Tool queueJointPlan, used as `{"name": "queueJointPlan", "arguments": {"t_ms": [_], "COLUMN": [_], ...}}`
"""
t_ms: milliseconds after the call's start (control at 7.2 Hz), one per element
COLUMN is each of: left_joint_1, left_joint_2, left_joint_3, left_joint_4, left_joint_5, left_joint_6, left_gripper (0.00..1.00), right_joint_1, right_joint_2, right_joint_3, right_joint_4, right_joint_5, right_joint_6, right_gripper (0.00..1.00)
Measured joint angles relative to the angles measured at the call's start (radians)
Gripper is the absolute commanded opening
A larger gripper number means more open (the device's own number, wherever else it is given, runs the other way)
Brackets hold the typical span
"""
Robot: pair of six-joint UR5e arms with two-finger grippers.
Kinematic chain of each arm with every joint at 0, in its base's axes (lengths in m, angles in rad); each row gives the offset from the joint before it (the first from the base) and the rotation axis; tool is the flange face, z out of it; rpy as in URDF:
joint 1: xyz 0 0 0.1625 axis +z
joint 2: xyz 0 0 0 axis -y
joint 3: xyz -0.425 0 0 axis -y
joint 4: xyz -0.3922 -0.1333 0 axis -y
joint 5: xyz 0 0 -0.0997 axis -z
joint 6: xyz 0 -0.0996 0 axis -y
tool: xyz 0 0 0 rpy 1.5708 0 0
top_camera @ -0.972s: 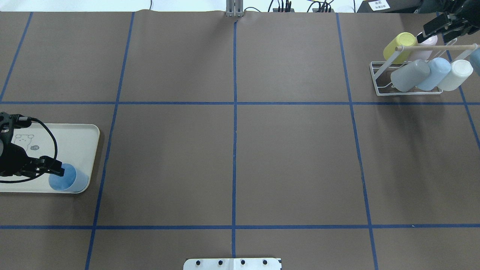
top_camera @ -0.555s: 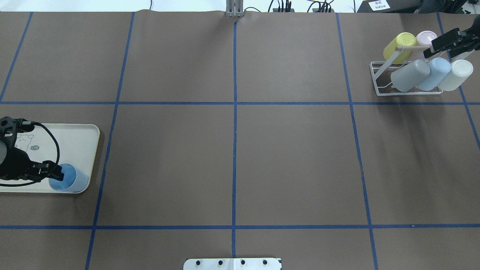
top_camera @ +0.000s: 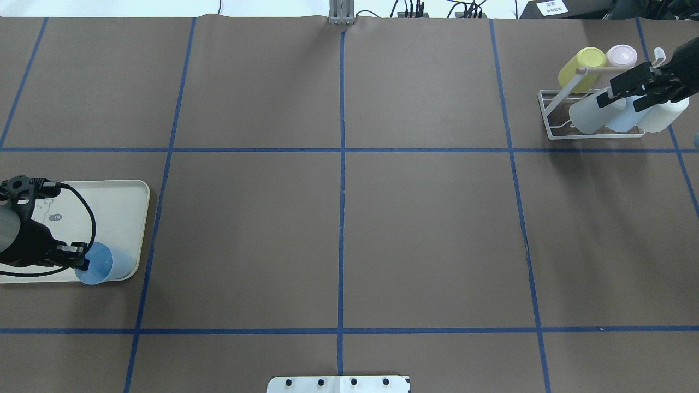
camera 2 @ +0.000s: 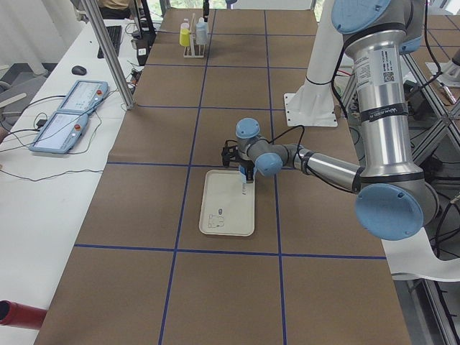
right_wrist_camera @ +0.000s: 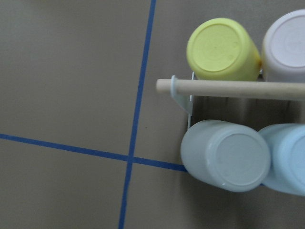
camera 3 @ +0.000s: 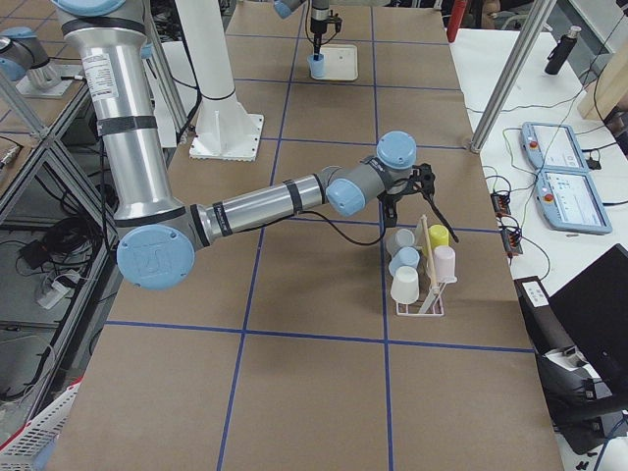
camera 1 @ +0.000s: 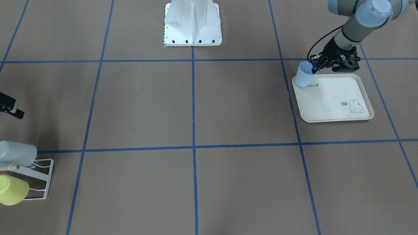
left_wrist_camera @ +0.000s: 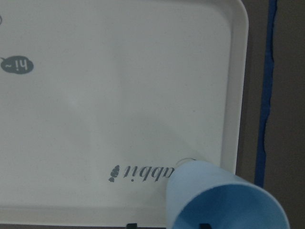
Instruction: Transfer IKEA cup to right arm and place on rack
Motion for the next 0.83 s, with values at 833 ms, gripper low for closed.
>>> {"name": "queueJointPlan", "arguments": {"t_ms": [833], "left_joint_1": [-0.007], "left_joint_2": [-0.212], "left_joint_3": [-0.066], "left_joint_4": [-0.005], "left_joint_5": [-0.003], "left_joint_6": [-0.237], "left_gripper": [0.00], "right_joint_1": [-0.209], "right_joint_2": [0.059], "right_joint_3": [0.057], "right_joint_4": [0.616], "right_joint_5": [-0.150], "right_joint_6": [0.840], "right_gripper": [0.98]}}
